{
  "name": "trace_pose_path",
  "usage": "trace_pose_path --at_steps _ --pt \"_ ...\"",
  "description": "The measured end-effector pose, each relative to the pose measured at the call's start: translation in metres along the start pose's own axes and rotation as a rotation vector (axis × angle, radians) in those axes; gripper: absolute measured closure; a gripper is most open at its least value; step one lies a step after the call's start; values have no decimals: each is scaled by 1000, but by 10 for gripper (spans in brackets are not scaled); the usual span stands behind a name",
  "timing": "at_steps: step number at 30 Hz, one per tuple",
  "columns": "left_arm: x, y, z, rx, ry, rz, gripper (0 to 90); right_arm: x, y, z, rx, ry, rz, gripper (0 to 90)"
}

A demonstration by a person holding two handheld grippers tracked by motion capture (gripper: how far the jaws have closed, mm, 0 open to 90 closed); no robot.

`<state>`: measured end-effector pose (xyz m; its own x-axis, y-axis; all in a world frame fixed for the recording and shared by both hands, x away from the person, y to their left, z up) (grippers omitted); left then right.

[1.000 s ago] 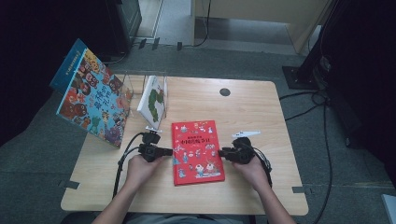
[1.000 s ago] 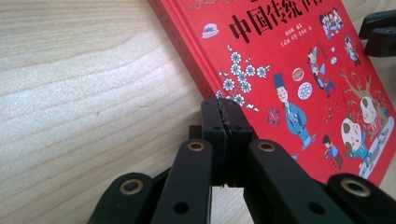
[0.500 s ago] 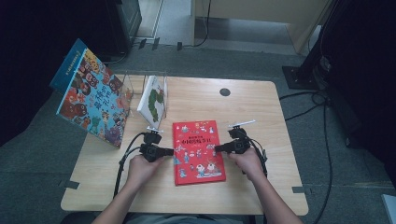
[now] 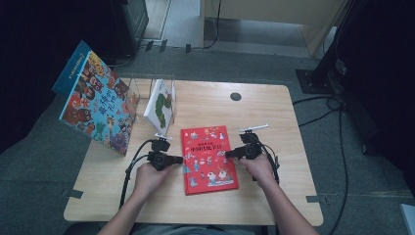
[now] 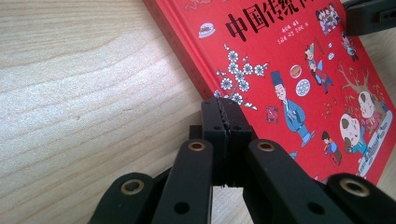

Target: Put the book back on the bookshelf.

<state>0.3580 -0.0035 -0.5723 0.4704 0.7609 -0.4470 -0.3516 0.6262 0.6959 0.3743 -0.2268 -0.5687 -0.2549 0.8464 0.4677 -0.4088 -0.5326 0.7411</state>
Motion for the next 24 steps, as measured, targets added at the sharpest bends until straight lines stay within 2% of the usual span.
trace_pose_path --at_steps 6,10,14,15,20,24 --pt "0 0 0 2 14 -6 900 1 1 0 6 -6 1 661" --pt "0 0 0 0 8 1 900 3 6 3 3 -16 13 669" --pt "0 0 0 -5 4 6 900 7 13 7 -3 -6 19 681" --pt "-1 0 0 -5 4 7 900 9 14 7 6 -5 33 681" --pt "-1 -1 0 -5 0 9 900 19 21 13 7 15 36 681" --pt "-3 -2 0 -3 -1 1 900 31 33 25 -6 18 61 689"
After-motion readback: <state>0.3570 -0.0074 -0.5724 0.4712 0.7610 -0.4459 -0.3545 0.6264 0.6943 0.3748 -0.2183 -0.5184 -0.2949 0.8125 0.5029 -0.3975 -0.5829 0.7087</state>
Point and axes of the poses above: each handheld gripper's, and its own axes: y roughly backward along the jaws, z roughly out of its top, x roughly to its left, the point moved 9 cm from there along -y, roughly forward along the jaws, and after that the axes turned 9 degrees about -x, right-handed, at the moved point
